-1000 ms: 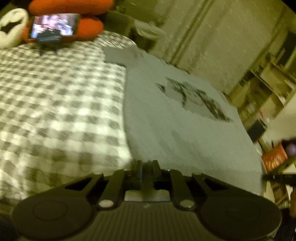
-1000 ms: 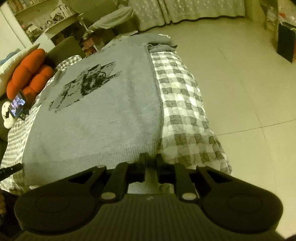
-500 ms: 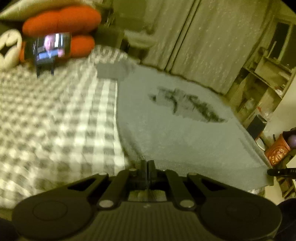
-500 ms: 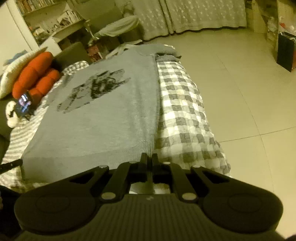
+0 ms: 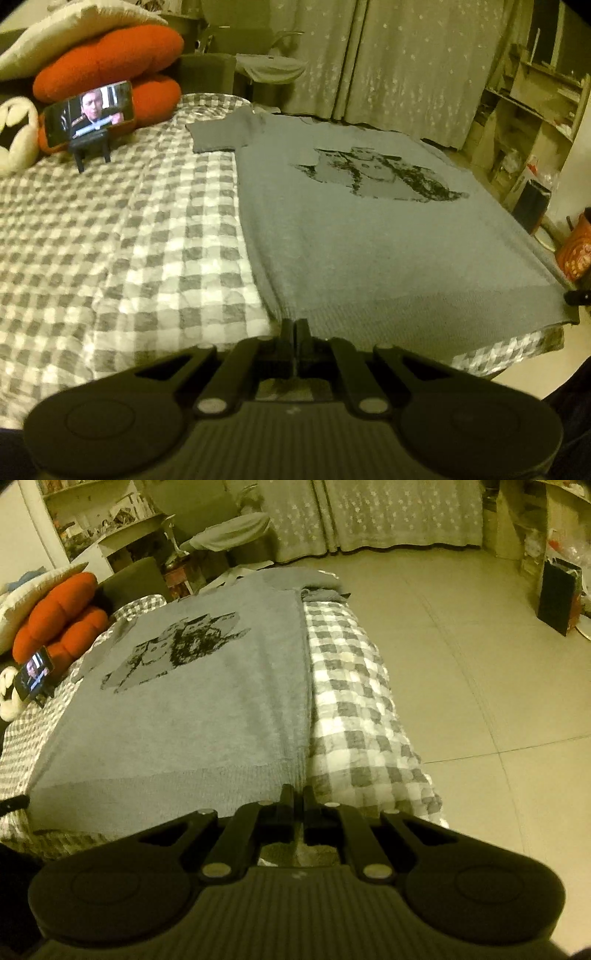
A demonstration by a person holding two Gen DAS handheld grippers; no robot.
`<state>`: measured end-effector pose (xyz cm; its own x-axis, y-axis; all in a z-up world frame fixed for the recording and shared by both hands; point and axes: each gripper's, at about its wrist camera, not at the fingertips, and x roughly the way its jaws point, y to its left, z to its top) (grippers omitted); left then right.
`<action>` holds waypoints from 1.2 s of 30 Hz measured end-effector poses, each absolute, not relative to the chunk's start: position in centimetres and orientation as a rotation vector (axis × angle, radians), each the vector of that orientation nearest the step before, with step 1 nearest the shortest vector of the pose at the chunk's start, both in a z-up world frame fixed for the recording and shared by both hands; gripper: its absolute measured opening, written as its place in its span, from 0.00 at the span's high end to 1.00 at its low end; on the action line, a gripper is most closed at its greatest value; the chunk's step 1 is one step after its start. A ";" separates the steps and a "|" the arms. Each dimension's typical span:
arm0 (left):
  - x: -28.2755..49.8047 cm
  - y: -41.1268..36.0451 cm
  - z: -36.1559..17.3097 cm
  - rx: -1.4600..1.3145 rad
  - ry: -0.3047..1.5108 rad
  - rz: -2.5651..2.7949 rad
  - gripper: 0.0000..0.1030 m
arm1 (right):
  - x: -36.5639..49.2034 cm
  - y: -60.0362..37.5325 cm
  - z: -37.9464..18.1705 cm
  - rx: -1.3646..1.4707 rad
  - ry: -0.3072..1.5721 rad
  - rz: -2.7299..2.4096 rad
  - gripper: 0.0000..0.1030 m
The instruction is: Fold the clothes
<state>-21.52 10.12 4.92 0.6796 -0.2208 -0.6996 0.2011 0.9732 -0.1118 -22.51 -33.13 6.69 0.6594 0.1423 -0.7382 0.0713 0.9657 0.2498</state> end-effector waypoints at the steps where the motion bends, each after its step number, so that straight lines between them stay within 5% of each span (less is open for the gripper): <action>1: -21.6 10.3 5.0 -0.021 0.787 -0.230 0.99 | -22.6 -32.8 6.7 0.265 0.851 0.046 0.95; 15: -19.7 9.4 3.0 0.056 0.858 -0.204 0.98 | -22.2 -31.4 5.8 0.255 0.843 -0.038 0.93; 20: -18.4 10.5 2.5 0.002 0.909 -0.198 0.83 | -21.8 -30.9 6.1 0.246 0.828 -0.032 0.84; 22: -18.4 11.6 3.2 -0.052 0.905 -0.193 0.70 | -22.0 -31.4 6.7 0.246 0.802 -0.035 0.72; 24: -18.8 12.3 4.3 -0.066 0.870 -0.183 0.69 | -22.2 -31.8 7.6 0.222 0.762 -0.061 0.64; 28: -17.8 14.0 6.5 -0.092 0.805 -0.137 0.55 | -22.0 -32.1 9.6 0.143 0.681 -0.089 0.64; 36: -12.4 16.7 10.1 -0.279 0.755 -0.043 0.52 | -18.8 -31.1 13.0 0.115 0.568 -0.022 0.64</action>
<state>-12.44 16.70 10.06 0.7295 -0.1381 -0.6698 -0.0612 0.9623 -0.2651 -18.78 -31.08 12.97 0.8428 0.0110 -0.5381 0.0528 0.9933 0.1030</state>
